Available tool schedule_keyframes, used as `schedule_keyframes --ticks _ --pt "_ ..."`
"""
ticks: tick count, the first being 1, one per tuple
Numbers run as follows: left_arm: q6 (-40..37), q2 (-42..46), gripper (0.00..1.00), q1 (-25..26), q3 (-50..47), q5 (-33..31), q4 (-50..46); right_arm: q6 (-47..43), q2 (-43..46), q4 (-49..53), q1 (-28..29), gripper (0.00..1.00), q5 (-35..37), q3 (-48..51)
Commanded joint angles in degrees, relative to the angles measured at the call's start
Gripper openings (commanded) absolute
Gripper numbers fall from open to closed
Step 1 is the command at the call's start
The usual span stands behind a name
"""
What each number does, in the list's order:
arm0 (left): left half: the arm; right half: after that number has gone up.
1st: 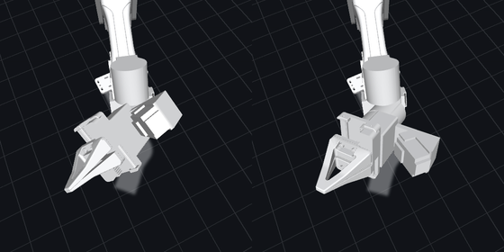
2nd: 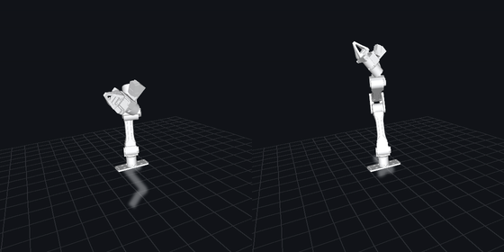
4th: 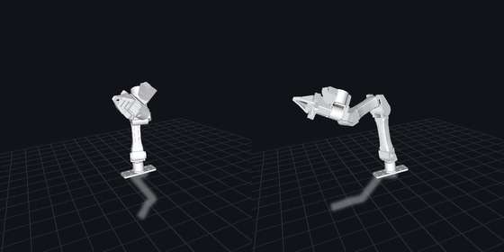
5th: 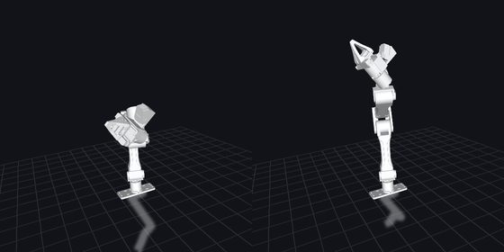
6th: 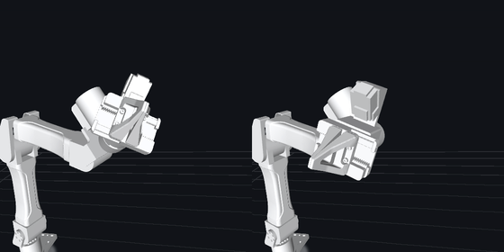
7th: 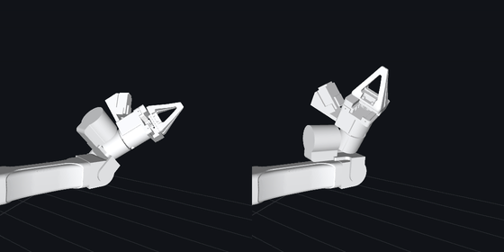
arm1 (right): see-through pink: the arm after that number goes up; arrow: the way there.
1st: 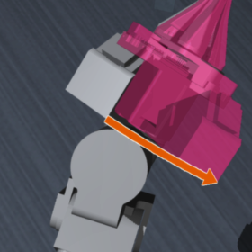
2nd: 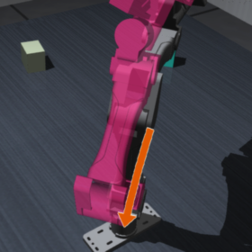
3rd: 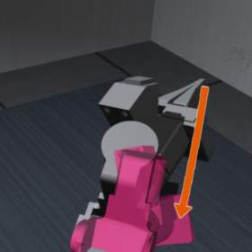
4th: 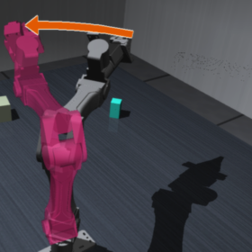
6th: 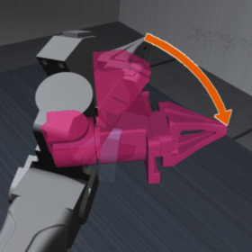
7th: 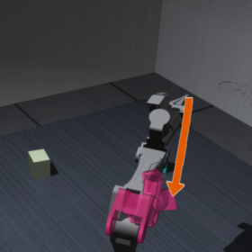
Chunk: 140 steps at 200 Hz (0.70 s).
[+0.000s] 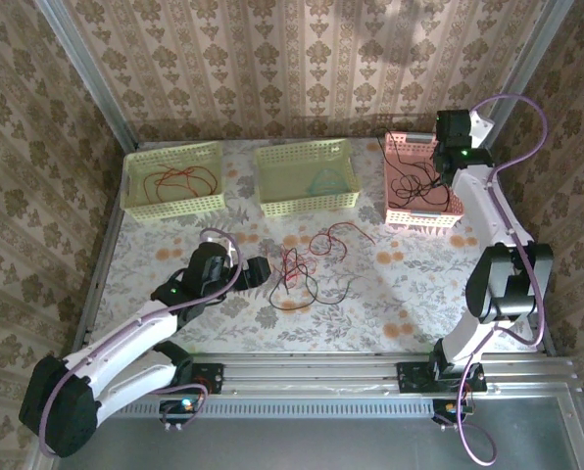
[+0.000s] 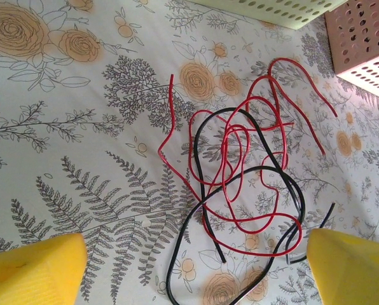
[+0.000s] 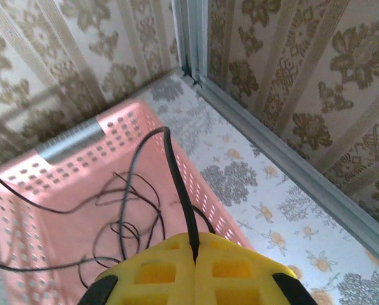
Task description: Untangle the cables
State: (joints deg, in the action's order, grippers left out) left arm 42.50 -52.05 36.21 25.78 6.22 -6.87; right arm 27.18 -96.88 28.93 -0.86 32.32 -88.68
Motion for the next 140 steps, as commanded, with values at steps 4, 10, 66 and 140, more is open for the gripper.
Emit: schedule_keyframes --ticks 4,10,66,140 --pt "0.71 -0.83 0.91 -0.52 1.60 0.54 0.88 -4.25 -2.11 -1.50 1.63 0.11 -0.32 -1.28" --pt "0.87 -1.19 0.91 -0.57 1.79 0.71 0.94 -4.90 -2.92 -0.97 1.95 0.19 -0.19 -1.73" --pt "1.02 -3.32 0.91 -0.43 2.43 1.86 1.40 -5.77 -2.31 0.71 3.12 0.49 -0.64 -1.48" --pt "-1.75 -12.19 0.87 2.82 6.38 4.33 2.90 -10.39 25.15 -12.14 24.96 0.45 -14.63 28.07"
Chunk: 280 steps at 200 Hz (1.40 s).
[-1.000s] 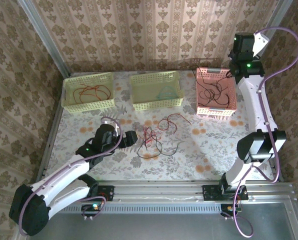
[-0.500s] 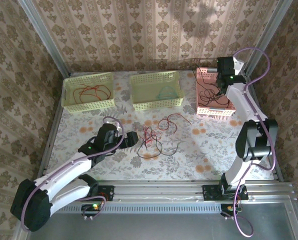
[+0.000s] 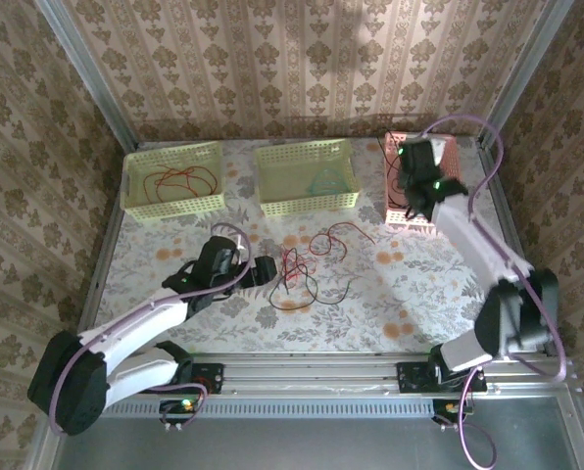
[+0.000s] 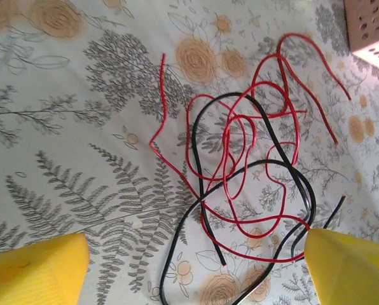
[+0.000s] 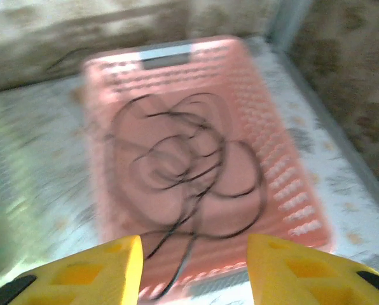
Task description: Untangle the cables
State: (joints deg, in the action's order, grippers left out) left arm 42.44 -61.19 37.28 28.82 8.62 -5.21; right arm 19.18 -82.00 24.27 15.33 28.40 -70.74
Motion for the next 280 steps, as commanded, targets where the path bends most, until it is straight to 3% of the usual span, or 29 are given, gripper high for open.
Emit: schedule_keyframes --ticks 1,30,48,75,99,124,143,160,173,206,243,257,264,272,280 --pt "-1.76 -3.28 0.86 1.79 3.43 1.97 1.21 -2.39 10.62 -8.14 9.24 0.45 -11.34 10.42" --pt "-3.87 -9.25 0.74 4.02 6.32 4.45 2.90 3.52 13.32 -13.01 18.47 0.32 -24.70 22.47" --pt "-5.38 -12.94 0.62 4.85 8.42 4.60 2.90 5.54 10.29 -16.97 22.54 0.31 -31.45 26.36" --pt "-6.09 -16.73 0.52 4.98 9.70 3.59 4.29 7.84 3.98 -22.45 26.85 0.38 -33.59 27.86" --pt "-6.96 -18.75 0.40 4.79 10.67 3.51 4.51 10.51 -2.53 -26.93 27.07 0.44 -33.84 26.91" --pt "-7.42 -20.72 0.38 4.99 10.61 4.31 4.55 12.06 -9.50 -29.62 27.11 0.45 -36.04 23.90" --pt "-6.94 -19.93 0.37 4.93 7.48 1.61 7.14 12.55 -12.90 -29.43 27.12 0.32 -36.60 22.11" --pt "-7.07 -20.06 0.34 4.97 5.64 1.17 8.46 12.51 -12.25 -29.22 27.12 0.13 -35.38 22.59" --pt "-7.62 -21.10 0.28 5.00 5.33 1.65 8.46 11.87 -10.47 -28.25 27.12 0.02 -34.71 23.04" --pt "-8.14 -21.36 0.00 4.73 4.32 1.02 9.47 10.20 -4.65 -24.95 27.11 0.00 -32.92 23.79" --pt "-8.90 -19.32 0.00 4.30 4.66 0.84 7.69 9.88 0.33 -23.73 27.10 0.01 -31.18 24.66" --pt "-9.19 -18.10 0.00 3.97 4.82 0.30 6.60 9.91 -0.73 -22.89 27.07 0.30 -30.90 23.82" --pt "-9.22 -17.45 0.00 3.73 4.99 -0.34 5.79 9.94 -1.81 -22.44 27.16 0.38 -31.40 23.20" --pt "-9.47 -16.87 0.10 3.32 5.19 -0.94 4.93 9.99 -3.27 -22.34 27.28 0.41 -32.08 22.47" --pt "-9.64 -16.36 0.30 2.86 5.39 -1.53 4.21 10.18 -4.68 -22.86 27.53 0.42 -32.48 22.15"
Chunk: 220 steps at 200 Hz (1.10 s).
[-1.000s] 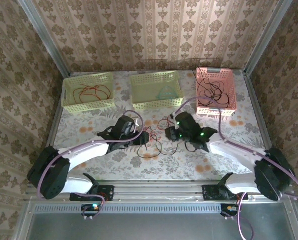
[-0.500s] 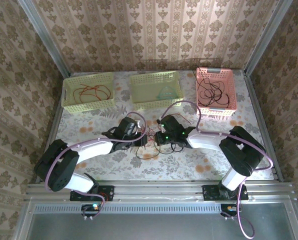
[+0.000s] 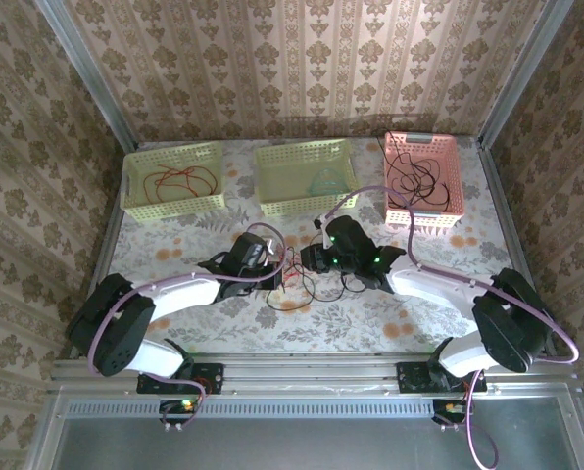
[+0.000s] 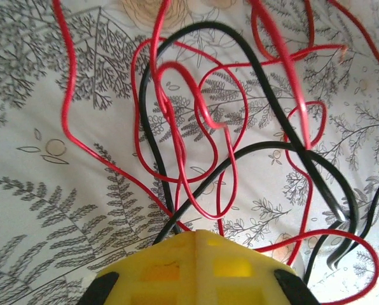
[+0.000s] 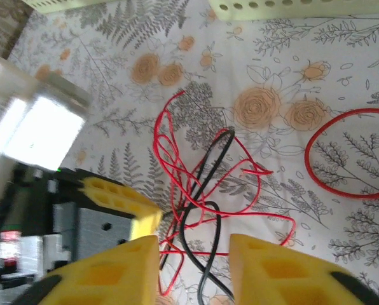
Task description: Untangle the cables
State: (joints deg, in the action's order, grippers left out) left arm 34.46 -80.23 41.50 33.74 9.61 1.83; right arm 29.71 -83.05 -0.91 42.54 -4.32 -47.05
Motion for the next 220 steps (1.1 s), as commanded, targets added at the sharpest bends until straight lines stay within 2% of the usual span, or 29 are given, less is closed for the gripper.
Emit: schedule_keyframes --ticks 1,11,17,27,38,60,68,80,90,105,137,169,173,194,203,220 --pt "-1.67 2.73 0.32 -1.48 0.51 -2.59 -2.85 -0.31 -3.75 2.23 0.38 0.42 0.21 -1.59" --pt "-1.69 3.29 0.53 -2.32 0.67 -3.09 -3.43 -0.27 -5.42 1.11 0.63 0.43 -0.47 -2.01" --pt "-1.70 3.44 0.61 -2.80 0.87 -3.02 -3.62 -0.38 -6.60 0.83 0.77 0.44 -0.84 -2.36" --pt "-2.18 3.50 0.68 -3.71 1.58 -2.72 -4.13 -0.62 -8.60 0.66 0.87 0.44 -0.79 -2.97" --pt "-3.17 3.32 0.72 -4.49 3.03 -2.82 -5.02 -0.75 -10.56 0.64 0.87 0.42 -0.95 -3.57" --pt "-5.43 2.68 0.70 -6.14 6.40 -2.73 -6.70 -0.63 -12.19 -0.01 0.83 0.18 -1.54 -3.17" --pt "-5.71 2.33 0.66 -6.91 7.63 -2.33 -6.97 -0.53 -11.93 -0.20 0.81 0.08 -1.53 -2.76" --pt "-5.16 1.61 0.52 -8.26 9.18 -0.15 -6.72 -0.34 -11.46 -0.44 0.81 0.00 -1.35 -2.09" --pt "-4.04 1.12 0.43 -8.85 10.26 1.58 -6.35 -0.04 -10.96 -0.74 0.87 0.00 -1.40 -1.59" --pt "-2.97 0.36 0.35 -9.11 11.46 3.23 -5.80 0.03 -10.47 -0.72 0.96 0.00 -1.66 -1.17" --pt "-3.50 -0.97 0.26 -9.06 12.58 3.54 -6.11 -0.05 -8.02 -0.11 1.05 0.00 -0.34 -0.19" --pt "-4.02 -0.46 0.28 -8.80 10.30 3.33 -5.29 -0.32 -2.82 1.50 1.05 0.00 1.88 0.05" --pt "-3.97 -0.33 0.31 -8.72 9.87 3.25 -5.19 -0.24 -2.18 2.19 1.05 0.00 2.41 -0.18" --pt "-3.19 -0.26 0.61 -8.54 7.88 2.00 -4.01 -0.05 0.61 4.16 1.05 0.00 3.49 -0.83" --pt "-3.04 -0.66 0.65 -8.32 6.79 1.59 -2.80 0.08 1.67 4.03 0.99 0.00 3.41 -0.83" --pt "-2.57 -2.30 0.64 -8.02 5.75 1.09 -1.88 0.45 2.94 4.38 0.98 0.00 3.18 -0.94"
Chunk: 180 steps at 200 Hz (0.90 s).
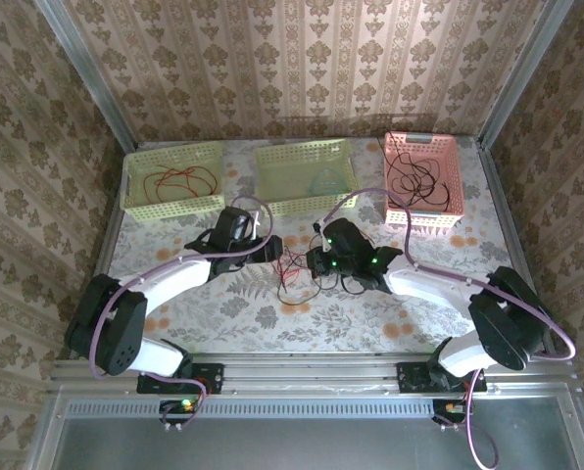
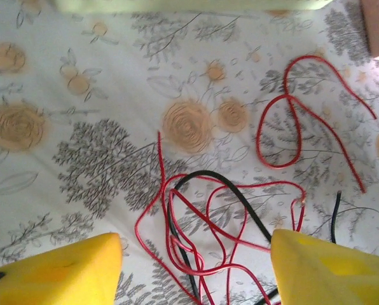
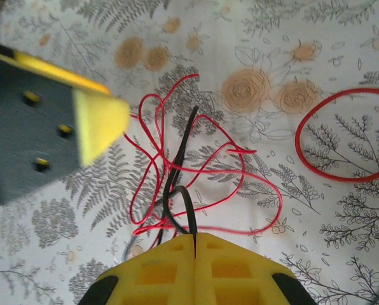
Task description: Untangle the cables
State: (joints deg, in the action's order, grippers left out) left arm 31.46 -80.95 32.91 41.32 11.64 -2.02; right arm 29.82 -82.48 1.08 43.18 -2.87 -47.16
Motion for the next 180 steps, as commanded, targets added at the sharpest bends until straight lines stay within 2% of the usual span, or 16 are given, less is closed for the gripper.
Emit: schedule_keyframes --ticks 1,40,76,120,154,173,180 --pt "0.48 -1.67 0.64 0.58 -1.85 -0.84 2.00 0.38 2.35 2.41 0.34 0.00 1.74 -0.88" --pt "0.96 0.44 0.56 2.26 -3.70 0.90 3.88 -0.18 9.40 4.18 1.19 0.00 2.69 -1.29" --pt "-0.06 -1.29 0.32 3.13 -3.35 0.11 2.23 -1.22 17.34 4.28 1.45 0.00 3.99 -2.09" --pt "1.54 -3.41 0.20 3.13 -5.02 0.12 4.92 -4.45 25.89 7.35 1.49 0.00 6.73 -6.52" --pt "1.50 -3.49 0.10 3.12 -5.38 -0.69 5.30 -7.61 28.85 8.90 1.54 0.00 8.08 -12.35" --pt "1.57 -3.58 0.00 3.04 -5.46 -0.76 5.30 -9.23 28.72 8.83 1.55 0.00 7.90 -16.10" --pt "1.54 -3.39 0.00 2.95 -5.46 -0.52 5.24 -9.84 28.35 9.06 1.51 0.00 7.65 -17.79"
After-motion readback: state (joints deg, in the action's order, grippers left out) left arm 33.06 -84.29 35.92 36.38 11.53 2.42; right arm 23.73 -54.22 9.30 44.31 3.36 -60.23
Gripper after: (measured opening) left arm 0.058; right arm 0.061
